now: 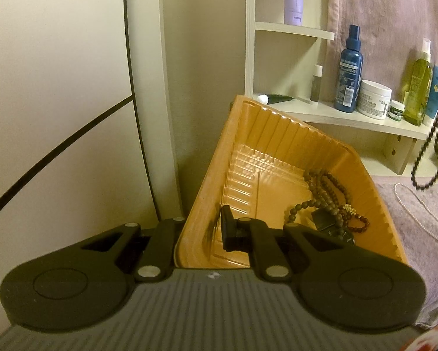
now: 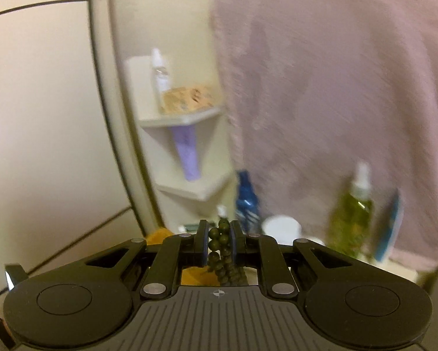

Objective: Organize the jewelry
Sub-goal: 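Lift the bead necklace and carry it over the orange tray, then open the right tool to drop the necklace into the tray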

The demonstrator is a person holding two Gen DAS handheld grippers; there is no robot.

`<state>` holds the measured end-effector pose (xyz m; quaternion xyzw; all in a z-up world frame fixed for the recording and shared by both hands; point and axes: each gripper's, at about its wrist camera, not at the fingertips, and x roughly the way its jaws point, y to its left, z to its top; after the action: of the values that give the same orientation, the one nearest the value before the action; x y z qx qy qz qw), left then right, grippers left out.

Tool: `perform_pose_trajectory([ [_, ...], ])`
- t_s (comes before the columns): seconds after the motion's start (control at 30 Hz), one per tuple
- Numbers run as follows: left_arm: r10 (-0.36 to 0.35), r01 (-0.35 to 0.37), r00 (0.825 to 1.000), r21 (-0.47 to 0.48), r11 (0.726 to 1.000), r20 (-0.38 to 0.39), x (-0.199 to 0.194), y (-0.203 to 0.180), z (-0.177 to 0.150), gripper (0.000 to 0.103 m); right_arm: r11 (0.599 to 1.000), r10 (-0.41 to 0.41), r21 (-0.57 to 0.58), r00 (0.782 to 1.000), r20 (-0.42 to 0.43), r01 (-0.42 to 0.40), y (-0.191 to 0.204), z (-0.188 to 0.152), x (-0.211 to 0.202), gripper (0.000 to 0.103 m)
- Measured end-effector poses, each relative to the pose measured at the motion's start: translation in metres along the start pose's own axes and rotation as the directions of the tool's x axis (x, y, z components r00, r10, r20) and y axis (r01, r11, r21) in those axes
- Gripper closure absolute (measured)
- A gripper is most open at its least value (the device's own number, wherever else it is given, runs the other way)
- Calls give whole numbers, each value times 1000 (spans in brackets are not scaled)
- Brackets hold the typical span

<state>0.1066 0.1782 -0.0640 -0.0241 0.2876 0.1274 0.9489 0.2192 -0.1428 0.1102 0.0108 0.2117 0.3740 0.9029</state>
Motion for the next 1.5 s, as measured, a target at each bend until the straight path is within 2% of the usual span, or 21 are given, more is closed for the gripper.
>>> perform_pose_trajectory([
  [0.17, -5, 5, 1000, -5, 1000, 4, 0, 1, 0, 93, 996, 89, -20, 996, 27, -88, 30, 14, 23, 89],
  [0.33, -9, 9, 1000, -5, 1000, 11, -1, 0, 0, 93, 991, 130, -13, 991, 8, -130, 51, 9, 55, 89],
  [0.47, -17, 17, 1000, -5, 1000, 16, -2, 1, 1, 93, 990, 140, 13, 988, -65, -140, 57, -15, 88, 89],
  [0.67, -20, 20, 1000, -2, 1000, 18, -2, 1, 1, 94, 987, 159, 57, 962, -220, -150, 62, -70, 133, 89],
  [0.8, -20, 20, 1000, 2, 1000, 15, -3, 0, 1, 94, 988, 154, 42, 949, -273, -148, 71, -97, 152, 88],
  [0.83, -20, 20, 1000, 2, 1000, 14, -3, 1, 1, 94, 988, 155, 29, 945, -289, -153, 74, -101, 155, 85],
  [0.87, -20, 20, 1000, 1, 1000, 13, -3, 1, 1, 94, 987, 155, 18, 942, -297, -157, 77, -104, 158, 72],
  [0.9, -19, 19, 1000, 0, 1000, 12, -3, 1, 0, 94, 987, 155, 8, 942, -296, -160, 79, -107, 158, 62],
  [0.93, -19, 19, 1000, -1, 1000, 12, -3, 1, 0, 94, 986, 160, 3, 944, -290, -166, 79, -108, 156, 45],
  [0.97, -18, 18, 1000, -2, 1000, 11, -2, 1, 0, 94, 986, 164, 5, 946, -278, -169, 78, -109, 154, 40],
  [1.13, -18, 18, 1000, -3, 1000, 10, -1, 1, 0, 94, 984, 177, 30, 953, -245, -175, 66, -107, 139, 40],
  [1.27, -18, 18, 1000, -5, 1000, 9, 0, 1, 0, 94, 989, 145, 11, 964, -222, -147, 53, -114, 109, 39],
  [1.5, -15, 15, 1000, -2, 1000, 9, 1, 0, 0, 94, 999, 21, 46, 972, -235, -10, 0, -143, 53, 39],
])
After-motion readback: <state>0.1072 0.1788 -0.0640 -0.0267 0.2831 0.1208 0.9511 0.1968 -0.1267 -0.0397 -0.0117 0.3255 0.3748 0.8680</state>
